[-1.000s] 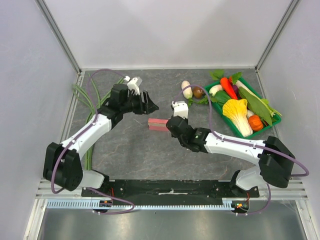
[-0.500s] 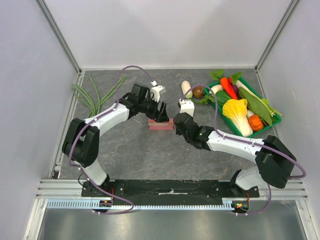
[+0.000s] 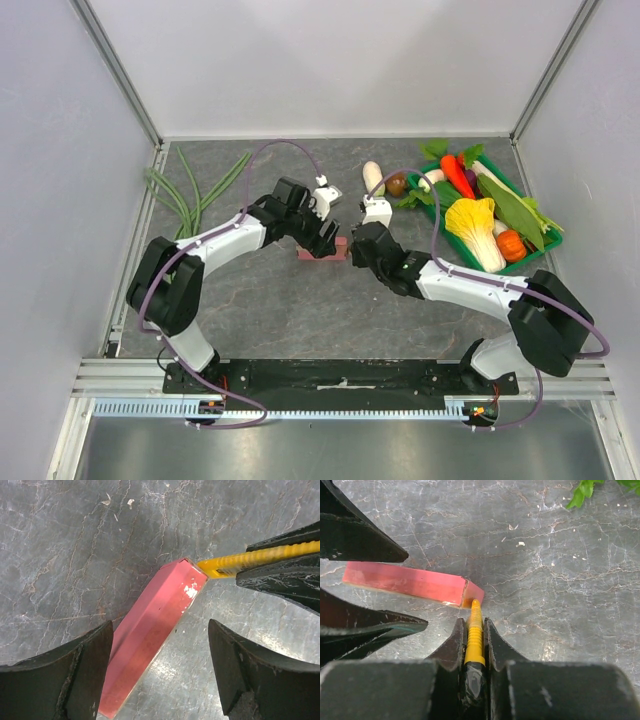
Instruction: Unpack the express box
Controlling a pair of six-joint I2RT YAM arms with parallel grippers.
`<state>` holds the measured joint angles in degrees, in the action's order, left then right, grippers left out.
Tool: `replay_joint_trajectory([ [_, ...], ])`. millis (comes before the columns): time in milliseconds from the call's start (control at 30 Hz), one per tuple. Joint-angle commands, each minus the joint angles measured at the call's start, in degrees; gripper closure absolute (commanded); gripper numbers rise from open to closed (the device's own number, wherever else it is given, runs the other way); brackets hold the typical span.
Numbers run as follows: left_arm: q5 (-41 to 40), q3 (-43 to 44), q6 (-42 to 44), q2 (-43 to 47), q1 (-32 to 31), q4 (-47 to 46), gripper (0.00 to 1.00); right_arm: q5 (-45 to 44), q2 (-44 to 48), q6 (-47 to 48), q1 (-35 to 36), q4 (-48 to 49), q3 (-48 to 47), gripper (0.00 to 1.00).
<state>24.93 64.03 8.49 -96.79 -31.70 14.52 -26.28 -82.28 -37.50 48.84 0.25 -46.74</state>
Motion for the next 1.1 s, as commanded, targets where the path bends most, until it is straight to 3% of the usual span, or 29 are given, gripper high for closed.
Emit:
replay_joint_trajectory([
  [0, -3.4, 0.0, 7.0, -0.4, -1.6, -2.0, 0.18, 1.2, 1.6, -0.6, -1.0, 2.8, 1.2, 1.00],
  [333, -1.2, 3.6, 9.0, -5.9, -2.0, 1.7, 0.25, 3.3, 3.5, -1.1, -2.9, 3.3, 2.7, 1.00],
  [533, -1.5, 5.6, 7.7, -8.8, -2.2, 3.5, 0.39, 4.7, 7.0, -1.3, -4.3, 3.0, 3.5, 1.00],
  [1067, -2.3, 1.4, 10.5, -4.0, -4.4, 2.5, 0.58, 6.3, 12.7, 3.7, -5.1, 4.8, 2.8, 1.00],
])
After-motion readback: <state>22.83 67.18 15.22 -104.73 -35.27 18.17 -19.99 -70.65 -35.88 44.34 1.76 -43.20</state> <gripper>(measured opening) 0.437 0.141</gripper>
